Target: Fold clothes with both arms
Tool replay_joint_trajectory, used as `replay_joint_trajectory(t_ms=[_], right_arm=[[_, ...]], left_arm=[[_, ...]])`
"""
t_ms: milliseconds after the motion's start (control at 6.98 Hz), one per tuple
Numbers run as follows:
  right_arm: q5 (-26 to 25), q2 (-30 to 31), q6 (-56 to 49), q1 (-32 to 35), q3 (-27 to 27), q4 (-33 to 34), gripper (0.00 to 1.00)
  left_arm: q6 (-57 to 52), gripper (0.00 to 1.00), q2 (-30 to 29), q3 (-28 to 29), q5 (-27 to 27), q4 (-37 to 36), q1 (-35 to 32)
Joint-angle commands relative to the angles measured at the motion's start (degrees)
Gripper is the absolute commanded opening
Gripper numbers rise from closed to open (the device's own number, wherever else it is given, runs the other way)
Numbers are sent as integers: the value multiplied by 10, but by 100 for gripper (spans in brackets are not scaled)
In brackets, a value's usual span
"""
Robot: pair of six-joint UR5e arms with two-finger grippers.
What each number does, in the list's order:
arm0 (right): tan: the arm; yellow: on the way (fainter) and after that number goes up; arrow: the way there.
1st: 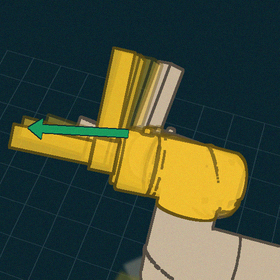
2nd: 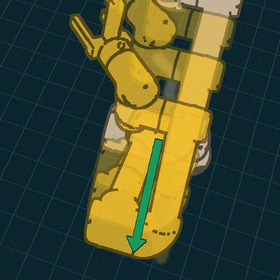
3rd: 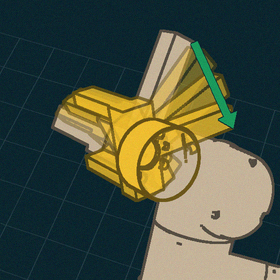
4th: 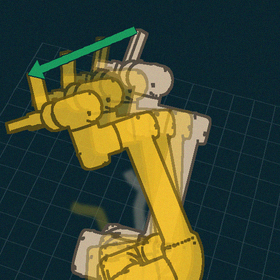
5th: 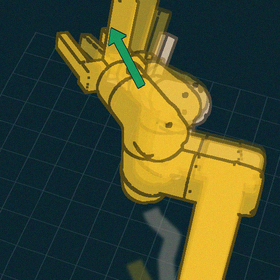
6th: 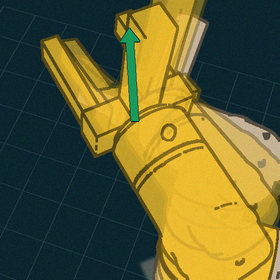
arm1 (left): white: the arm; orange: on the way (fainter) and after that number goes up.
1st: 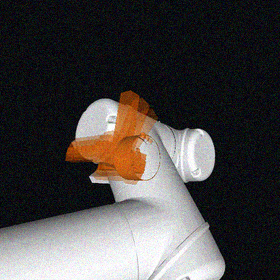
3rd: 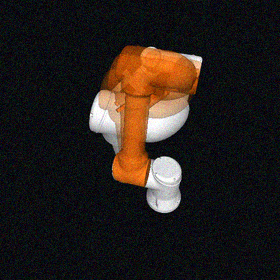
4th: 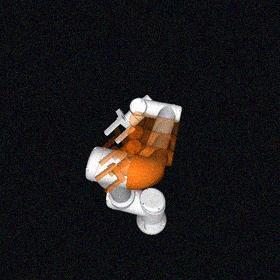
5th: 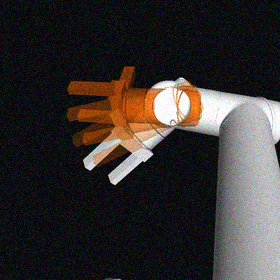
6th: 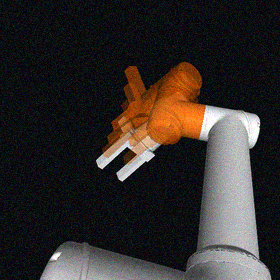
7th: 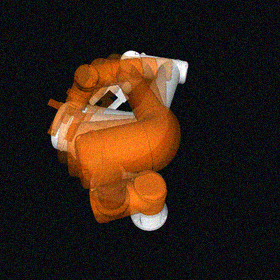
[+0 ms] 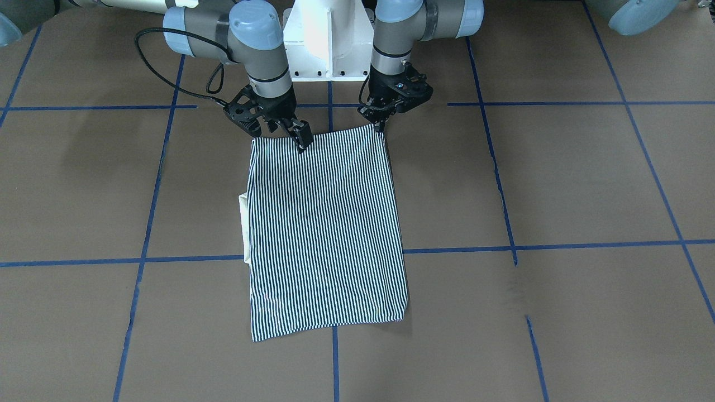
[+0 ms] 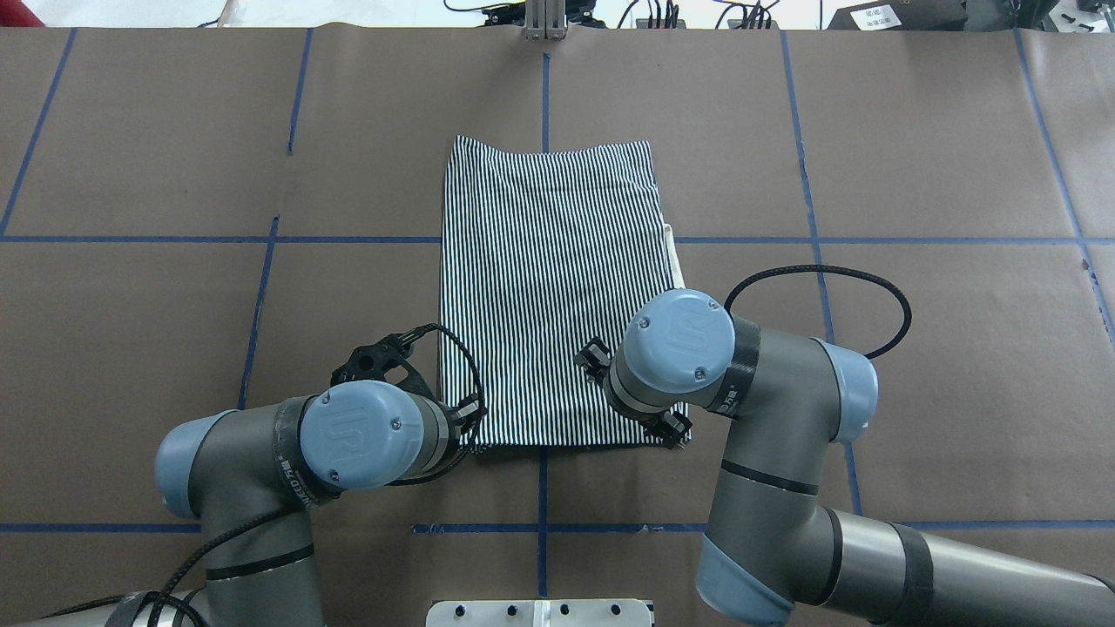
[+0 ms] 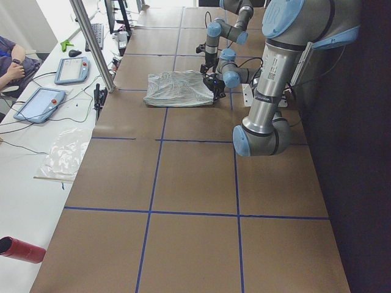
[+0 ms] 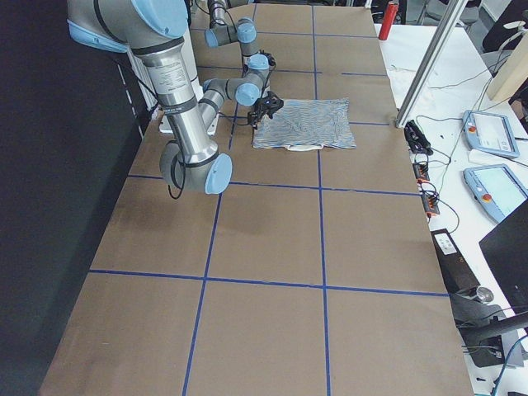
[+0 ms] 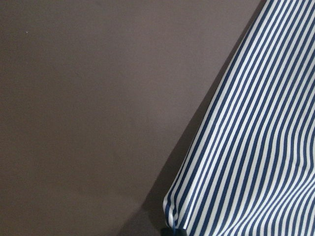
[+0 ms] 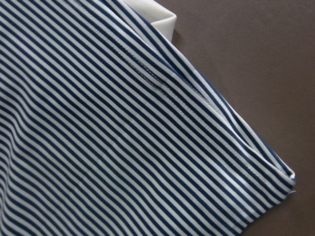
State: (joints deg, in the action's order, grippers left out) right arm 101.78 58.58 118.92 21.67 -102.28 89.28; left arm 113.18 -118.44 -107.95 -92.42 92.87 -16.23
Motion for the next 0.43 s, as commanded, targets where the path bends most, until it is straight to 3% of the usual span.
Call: replay_joint_trajectory(t_ms=[0, 286], right_arm=[[-6, 0, 30, -10, 12, 11, 100], [-5, -1, 40, -12, 17, 18, 100]], left_arm=[[0, 0, 0, -1, -1, 0, 1], [0, 0, 1, -1, -1, 1, 0]])
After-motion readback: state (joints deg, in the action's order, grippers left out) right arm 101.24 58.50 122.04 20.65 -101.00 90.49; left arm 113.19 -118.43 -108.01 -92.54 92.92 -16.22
